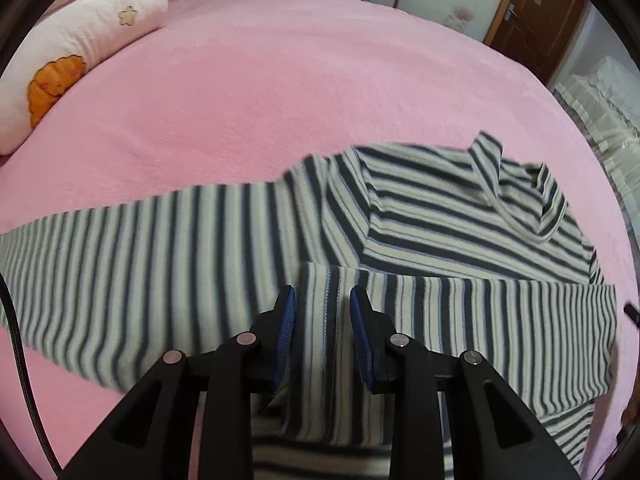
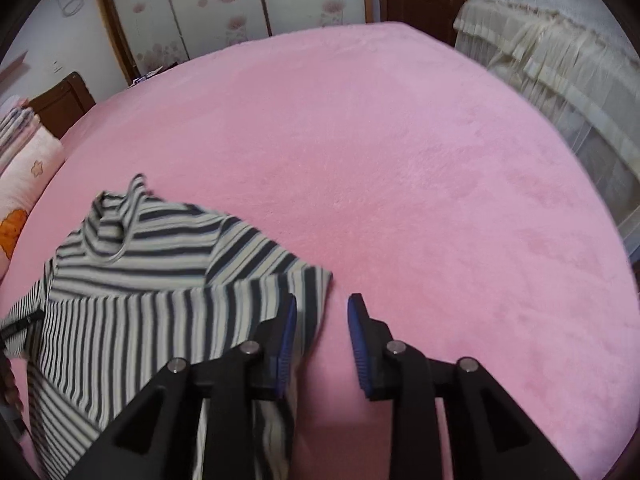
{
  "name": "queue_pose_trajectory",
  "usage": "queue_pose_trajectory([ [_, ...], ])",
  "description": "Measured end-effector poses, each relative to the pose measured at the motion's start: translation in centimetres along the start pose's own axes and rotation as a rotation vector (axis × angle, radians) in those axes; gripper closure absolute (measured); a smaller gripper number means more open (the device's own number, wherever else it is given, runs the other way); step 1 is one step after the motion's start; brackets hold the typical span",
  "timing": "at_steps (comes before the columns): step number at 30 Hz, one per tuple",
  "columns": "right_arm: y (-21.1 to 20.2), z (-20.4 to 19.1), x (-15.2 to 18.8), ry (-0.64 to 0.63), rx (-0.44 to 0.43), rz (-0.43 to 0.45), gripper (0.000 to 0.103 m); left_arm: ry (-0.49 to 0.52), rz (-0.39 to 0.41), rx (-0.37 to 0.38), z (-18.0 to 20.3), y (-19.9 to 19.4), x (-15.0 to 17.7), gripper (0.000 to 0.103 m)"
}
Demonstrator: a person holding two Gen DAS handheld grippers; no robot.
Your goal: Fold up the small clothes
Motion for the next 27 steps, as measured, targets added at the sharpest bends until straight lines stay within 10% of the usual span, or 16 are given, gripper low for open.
queue_pose_trajectory([
  [16,-1.8,-11.3,8.3,-0.128,-0.074,0.01,0.077,-0.016,0.036,0.083,3.2,-4.0,5.7,0.076],
  [27,-0.5,-5.3,10.5,-0.039,-0.002,-0.021,0.087,0.008,-0.001,0.016,1.5,-0.2,5.7,0.076],
])
Point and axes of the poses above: each gripper's, at about its wrist camera, not at the fingertips, and y roughly the way its jaws point, z to its right, x to its underside, the point moved 9 cm from there along y, roughly the way its jaws point, and after that the axes turned 12 degrees about -x, right-handed, at the moved point
